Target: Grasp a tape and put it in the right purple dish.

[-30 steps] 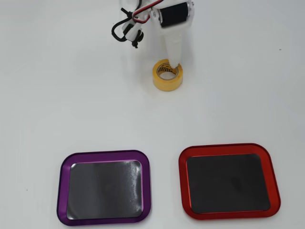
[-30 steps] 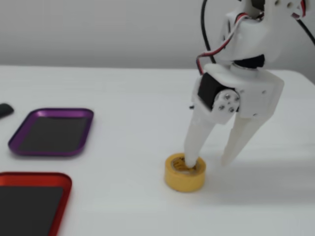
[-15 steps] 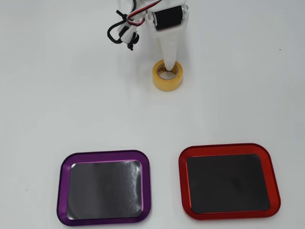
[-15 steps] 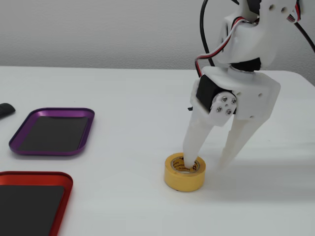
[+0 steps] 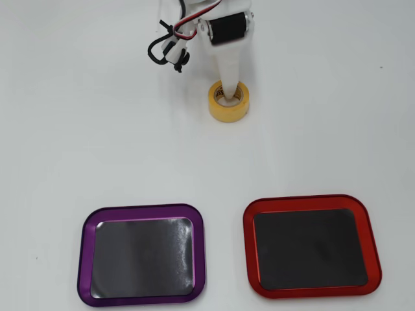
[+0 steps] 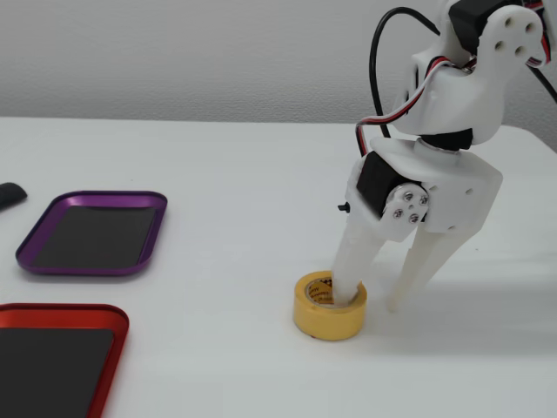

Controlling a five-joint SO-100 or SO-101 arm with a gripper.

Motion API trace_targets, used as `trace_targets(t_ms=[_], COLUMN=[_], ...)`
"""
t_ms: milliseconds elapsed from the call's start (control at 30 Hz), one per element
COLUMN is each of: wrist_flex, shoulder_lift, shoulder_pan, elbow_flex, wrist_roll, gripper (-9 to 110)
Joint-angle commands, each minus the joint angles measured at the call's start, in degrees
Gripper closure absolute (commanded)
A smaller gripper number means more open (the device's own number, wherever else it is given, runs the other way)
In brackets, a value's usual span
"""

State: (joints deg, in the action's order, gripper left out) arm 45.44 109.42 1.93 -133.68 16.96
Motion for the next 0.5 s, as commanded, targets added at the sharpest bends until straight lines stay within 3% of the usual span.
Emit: trace_targets(t_ms=[0, 267, 467], wrist_flex=[-0.6, 2.4, 6.7], shoulder_lift=[0.3, 4.2, 21.9], shoulder_pan=[0.3, 0.5, 0.6], elbow_flex=[0.6, 3.5, 6.4], wrist_roll=[0.0, -1.6, -14.6], gripper=[103, 102, 102])
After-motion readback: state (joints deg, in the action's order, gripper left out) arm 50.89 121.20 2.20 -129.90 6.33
